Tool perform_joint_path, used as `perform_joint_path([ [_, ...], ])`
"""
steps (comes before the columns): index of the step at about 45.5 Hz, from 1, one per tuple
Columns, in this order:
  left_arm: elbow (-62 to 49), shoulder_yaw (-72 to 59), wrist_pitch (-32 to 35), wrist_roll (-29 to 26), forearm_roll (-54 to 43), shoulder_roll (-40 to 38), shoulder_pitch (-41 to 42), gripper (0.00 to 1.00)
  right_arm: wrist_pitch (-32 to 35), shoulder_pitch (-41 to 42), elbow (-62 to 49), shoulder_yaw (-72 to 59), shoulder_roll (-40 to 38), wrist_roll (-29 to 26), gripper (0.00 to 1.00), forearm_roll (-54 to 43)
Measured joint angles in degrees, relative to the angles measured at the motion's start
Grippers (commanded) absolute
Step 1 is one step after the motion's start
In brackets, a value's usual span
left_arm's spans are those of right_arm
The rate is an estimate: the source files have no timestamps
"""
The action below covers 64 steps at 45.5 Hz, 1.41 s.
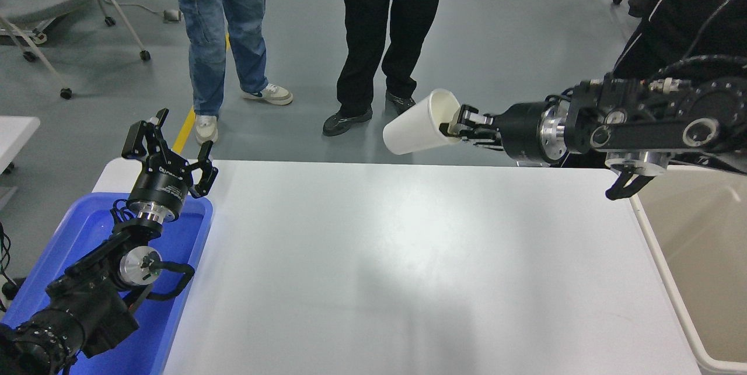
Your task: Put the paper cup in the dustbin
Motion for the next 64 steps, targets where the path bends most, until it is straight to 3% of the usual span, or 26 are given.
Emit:
perform_joint_path([
  [13, -0.02, 0.00, 0.00, 0.00, 0.01, 0.00, 0.00, 1.00, 1.43, 0.34, -2.38, 0.83, -3.40, 0.00, 0.00, 0.40],
  [24, -0.01, 0.00, 0.00, 0.00, 0.00, 0.00, 0.00, 1.00, 1.37, -5.44, -13.75, 1.09, -5.47, -0.42, 0.00, 3.73],
  [45, -0.02, 0.00, 0.00, 0.00, 0.01, 0.00, 0.00, 1.00, 1.39, -28.12, -48.71, 1.68, -7.34, -2.80, 0.00, 10.33],
  [64, -0.02, 0.00, 0.00, 0.00, 0.00, 0.00, 0.00, 1.00, 1.17, -46.21, -68.52, 10.15, -7.23, -10.17, 0.00, 12.72],
])
